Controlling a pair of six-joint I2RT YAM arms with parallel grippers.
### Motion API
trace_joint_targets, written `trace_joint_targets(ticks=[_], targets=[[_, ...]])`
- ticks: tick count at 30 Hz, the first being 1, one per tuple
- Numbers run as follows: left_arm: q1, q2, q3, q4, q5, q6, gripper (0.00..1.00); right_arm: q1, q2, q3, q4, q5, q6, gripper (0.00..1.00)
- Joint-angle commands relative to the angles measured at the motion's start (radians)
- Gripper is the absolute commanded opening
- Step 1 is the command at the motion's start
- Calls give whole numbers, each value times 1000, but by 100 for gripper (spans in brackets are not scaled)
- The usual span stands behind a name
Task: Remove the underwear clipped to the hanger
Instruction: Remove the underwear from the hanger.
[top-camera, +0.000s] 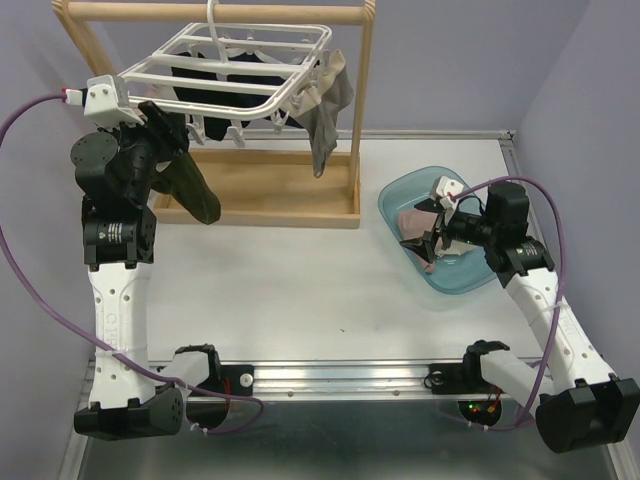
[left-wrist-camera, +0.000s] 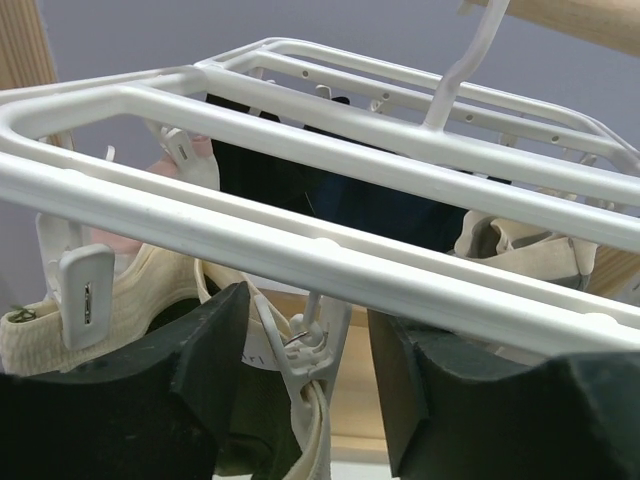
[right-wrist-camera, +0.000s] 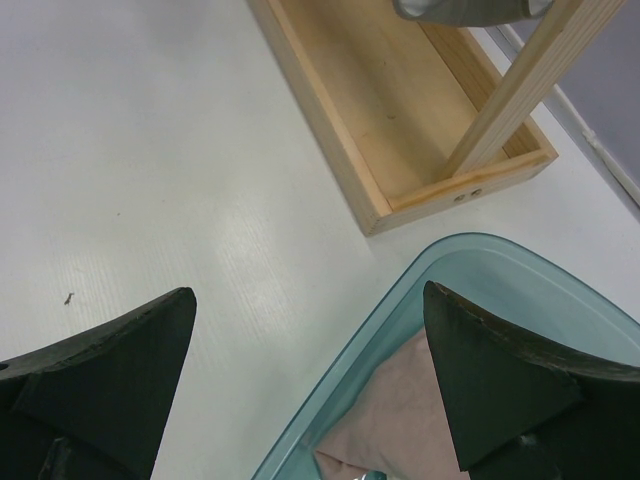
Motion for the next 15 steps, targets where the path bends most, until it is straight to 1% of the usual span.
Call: trace_joint_targets(ticks=[1, 2, 5, 8, 9, 10, 14, 15], targets=[[5, -23, 32, 89, 17, 6, 58, 4, 7, -12, 3, -20, -9, 100], [6, -26, 31, 91, 18, 7, 58, 2, 7, -12, 4, -21, -11, 100], [5, -29, 29, 92, 20, 14, 51, 2, 7, -12, 4, -21, -12, 100], [6, -30, 26, 92, 27, 18, 38, 4, 7, -10, 1, -20, -12, 100], [5, -30, 25, 91, 32, 20, 30, 4, 9, -12, 1, -20, -14, 100], [6, -32, 23, 91, 37, 20, 26, 4, 9, -10, 0, -20, -14, 100], [5, -35, 13, 92, 46, 20, 19, 4, 10, -10, -2, -18, -17, 100], [5, -36, 11, 92, 47, 20, 19, 4, 10, -10, -2, -18, -17, 100]])
